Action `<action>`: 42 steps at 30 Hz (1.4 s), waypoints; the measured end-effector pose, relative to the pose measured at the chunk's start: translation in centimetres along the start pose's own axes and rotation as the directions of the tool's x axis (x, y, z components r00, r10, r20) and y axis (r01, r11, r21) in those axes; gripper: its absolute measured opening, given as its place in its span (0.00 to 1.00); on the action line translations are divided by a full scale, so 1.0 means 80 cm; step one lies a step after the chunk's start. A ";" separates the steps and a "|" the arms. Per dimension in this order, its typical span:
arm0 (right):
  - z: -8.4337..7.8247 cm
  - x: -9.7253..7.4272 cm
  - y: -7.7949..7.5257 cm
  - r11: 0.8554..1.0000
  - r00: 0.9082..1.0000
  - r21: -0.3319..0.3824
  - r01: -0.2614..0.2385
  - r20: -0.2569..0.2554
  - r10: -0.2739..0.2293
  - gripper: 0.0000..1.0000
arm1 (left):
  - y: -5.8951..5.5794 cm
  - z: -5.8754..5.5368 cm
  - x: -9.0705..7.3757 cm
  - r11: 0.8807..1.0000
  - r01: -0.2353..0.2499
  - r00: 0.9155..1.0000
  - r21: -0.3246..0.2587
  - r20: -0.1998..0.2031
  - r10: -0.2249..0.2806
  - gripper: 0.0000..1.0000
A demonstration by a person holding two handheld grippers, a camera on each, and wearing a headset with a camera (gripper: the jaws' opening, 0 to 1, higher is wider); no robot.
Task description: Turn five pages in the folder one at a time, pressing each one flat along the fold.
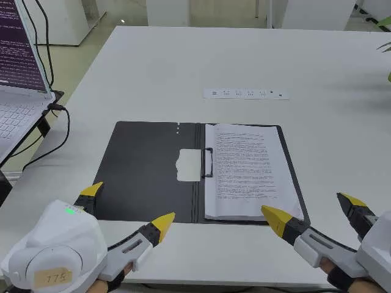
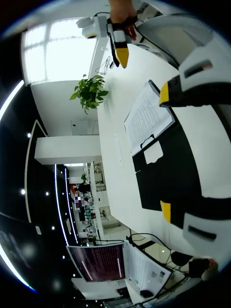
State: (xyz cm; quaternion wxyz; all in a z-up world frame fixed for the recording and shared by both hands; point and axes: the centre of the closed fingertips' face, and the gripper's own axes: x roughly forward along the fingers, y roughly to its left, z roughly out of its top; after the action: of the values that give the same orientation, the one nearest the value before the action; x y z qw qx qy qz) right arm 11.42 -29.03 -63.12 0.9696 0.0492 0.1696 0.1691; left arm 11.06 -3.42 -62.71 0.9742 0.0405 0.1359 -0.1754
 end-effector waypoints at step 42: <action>0.002 0.000 -0.005 0.999 0.999 -0.007 0.033 0.012 -0.032 1.00 | 0.012 0.005 0.002 0.998 -0.040 0.999 -0.042 0.029 0.041 0.99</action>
State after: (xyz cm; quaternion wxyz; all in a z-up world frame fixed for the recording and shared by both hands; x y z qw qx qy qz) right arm 11.58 -29.41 -63.02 0.9734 0.0439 0.1642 0.1537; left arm 11.63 -2.60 -62.34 0.9801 0.0203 0.1243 -0.1532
